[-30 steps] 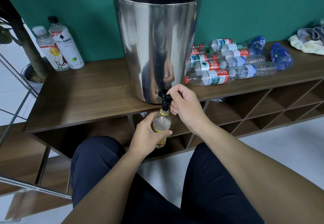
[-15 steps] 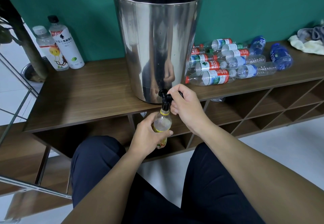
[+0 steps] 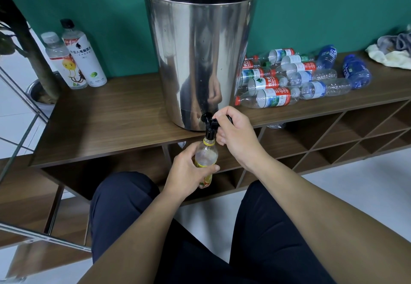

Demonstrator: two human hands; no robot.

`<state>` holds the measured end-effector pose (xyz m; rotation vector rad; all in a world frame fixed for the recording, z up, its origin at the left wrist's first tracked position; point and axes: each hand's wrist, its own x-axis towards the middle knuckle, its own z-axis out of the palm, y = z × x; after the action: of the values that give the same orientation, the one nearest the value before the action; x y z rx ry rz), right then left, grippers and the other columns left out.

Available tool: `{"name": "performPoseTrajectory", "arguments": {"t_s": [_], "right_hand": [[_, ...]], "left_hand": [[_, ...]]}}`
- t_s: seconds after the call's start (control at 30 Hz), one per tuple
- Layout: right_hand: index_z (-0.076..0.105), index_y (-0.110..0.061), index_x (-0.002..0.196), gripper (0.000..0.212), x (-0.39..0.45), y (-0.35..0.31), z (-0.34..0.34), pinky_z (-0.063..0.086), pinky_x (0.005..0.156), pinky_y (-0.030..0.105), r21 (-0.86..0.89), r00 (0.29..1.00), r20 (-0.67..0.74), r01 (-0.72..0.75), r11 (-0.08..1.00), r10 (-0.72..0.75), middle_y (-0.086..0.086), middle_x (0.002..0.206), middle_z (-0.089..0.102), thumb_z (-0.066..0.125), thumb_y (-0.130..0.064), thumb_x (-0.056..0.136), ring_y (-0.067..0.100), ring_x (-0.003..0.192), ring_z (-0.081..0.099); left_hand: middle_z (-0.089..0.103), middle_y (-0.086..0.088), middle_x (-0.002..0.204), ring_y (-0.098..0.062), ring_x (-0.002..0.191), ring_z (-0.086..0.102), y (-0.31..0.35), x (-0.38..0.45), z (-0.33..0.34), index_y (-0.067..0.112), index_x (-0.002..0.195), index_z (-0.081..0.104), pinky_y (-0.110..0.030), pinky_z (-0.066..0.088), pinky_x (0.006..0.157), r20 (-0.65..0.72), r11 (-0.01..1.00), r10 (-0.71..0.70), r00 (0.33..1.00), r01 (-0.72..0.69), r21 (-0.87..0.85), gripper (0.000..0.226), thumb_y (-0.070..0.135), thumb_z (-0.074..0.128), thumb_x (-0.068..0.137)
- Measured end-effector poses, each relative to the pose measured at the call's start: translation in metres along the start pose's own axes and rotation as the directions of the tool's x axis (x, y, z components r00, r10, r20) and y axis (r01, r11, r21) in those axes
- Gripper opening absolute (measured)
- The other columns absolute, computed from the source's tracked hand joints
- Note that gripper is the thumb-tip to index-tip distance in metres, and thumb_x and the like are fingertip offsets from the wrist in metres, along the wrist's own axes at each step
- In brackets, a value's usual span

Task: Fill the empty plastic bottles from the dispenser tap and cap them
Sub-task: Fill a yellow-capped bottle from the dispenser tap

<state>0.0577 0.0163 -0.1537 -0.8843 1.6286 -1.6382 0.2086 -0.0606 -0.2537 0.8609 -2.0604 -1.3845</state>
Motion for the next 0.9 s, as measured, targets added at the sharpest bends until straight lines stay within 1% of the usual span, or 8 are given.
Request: {"name": "performPoseTrajectory", "arguments": {"t_s": [0.1, 0.17, 0.23, 0.5, 0.67, 0.8, 0.9], "right_hand": [[0.062, -0.010, 0.099, 0.020, -0.0002, -0.0004, 0.0011, 0.027, 0.057, 0.038, 0.008, 1.000, -0.004, -0.002, 1.000, 0.002, -0.001, 0.061, 0.031, 0.053, -0.020, 0.115, 0.015, 0.056, 0.029], [0.061, -0.009, 0.098, 0.020, 0.0000, -0.0003, 0.0024, 0.024, 0.058, 0.040, 0.026, 1.000, -0.017, -0.006, 1.000, 0.006, 0.000, 0.062, 0.029, 0.053, -0.017, 0.114, 0.016, 0.056, 0.027], [0.061, -0.009, 0.098, 0.019, -0.0001, -0.0003, 0.0028, 0.024, 0.058, 0.039, 0.029, 1.000, -0.020, -0.008, 1.000, 0.009, 0.000, 0.062, 0.029, 0.053, -0.016, 0.114, 0.016, 0.057, 0.027], [0.062, -0.009, 0.099, 0.020, -0.0003, -0.0005, 0.0028, 0.025, 0.058, 0.040, 0.016, 1.000, -0.016, -0.008, 1.000, 0.009, 0.001, 0.063, 0.029, 0.052, -0.017, 0.114, 0.017, 0.058, 0.027], [0.062, -0.011, 0.099, 0.021, -0.0013, -0.0007, 0.0017, 0.028, 0.058, 0.037, 0.010, 1.000, -0.005, -0.004, 1.000, 0.004, -0.002, 0.061, 0.032, 0.052, -0.019, 0.115, 0.015, 0.057, 0.030], [0.061, -0.009, 0.098, 0.020, -0.0014, -0.0009, 0.0018, 0.025, 0.058, 0.039, 0.026, 1.000, -0.008, -0.005, 1.000, 0.005, -0.001, 0.062, 0.030, 0.052, -0.017, 0.115, 0.016, 0.057, 0.028], [0.062, -0.011, 0.097, 0.021, -0.0012, -0.0002, 0.0015, 0.026, 0.058, 0.039, 0.022, 1.000, -0.006, -0.004, 1.000, 0.004, -0.001, 0.062, 0.031, 0.053, -0.018, 0.115, 0.016, 0.057, 0.028]], "left_hand": [[0.079, 0.021, 0.122, -0.002, 0.118, 0.073, -0.0006, 0.0000, 0.0007, 0.038, 0.138, 0.071, -0.043, 0.058, 0.112, 0.003, 1.000, -0.004, 1.000, 0.004, -0.008, 0.069, 0.027, 0.103, 0.078], [0.080, 0.020, 0.122, -0.004, 0.119, 0.073, -0.0020, 0.0003, 0.0013, 0.037, 0.138, 0.072, -0.046, 0.057, 0.113, 0.003, 1.000, -0.002, 1.000, 0.002, -0.025, 0.069, 0.025, 0.103, 0.077], [0.080, 0.018, 0.123, -0.006, 0.121, 0.073, -0.0032, 0.0011, 0.0013, 0.037, 0.138, 0.072, -0.048, 0.056, 0.114, 0.004, 0.999, -0.003, 1.000, 0.003, -0.036, 0.069, 0.024, 0.103, 0.077], [0.080, 0.019, 0.122, -0.004, 0.119, 0.074, -0.0015, 0.0004, 0.0006, 0.035, 0.138, 0.072, -0.044, 0.056, 0.114, 0.009, 0.999, -0.007, 1.000, 0.008, -0.038, 0.069, 0.023, 0.103, 0.077], [0.079, 0.021, 0.125, -0.001, 0.121, 0.072, 0.0003, -0.0005, 0.0002, 0.034, 0.140, 0.071, -0.042, 0.055, 0.115, 0.014, 0.999, -0.011, 1.000, 0.011, -0.041, 0.070, 0.023, 0.102, 0.078], [0.079, 0.021, 0.125, -0.002, 0.121, 0.072, 0.0003, -0.0003, 0.0000, 0.035, 0.140, 0.071, -0.043, 0.055, 0.115, 0.015, 1.000, -0.008, 1.000, 0.008, -0.027, 0.070, 0.025, 0.102, 0.078], [0.079, 0.021, 0.125, -0.002, 0.121, 0.073, 0.0006, -0.0003, -0.0001, 0.036, 0.140, 0.071, -0.042, 0.056, 0.114, 0.015, 1.000, -0.012, 1.000, 0.012, -0.025, 0.070, 0.026, 0.102, 0.078]]}}
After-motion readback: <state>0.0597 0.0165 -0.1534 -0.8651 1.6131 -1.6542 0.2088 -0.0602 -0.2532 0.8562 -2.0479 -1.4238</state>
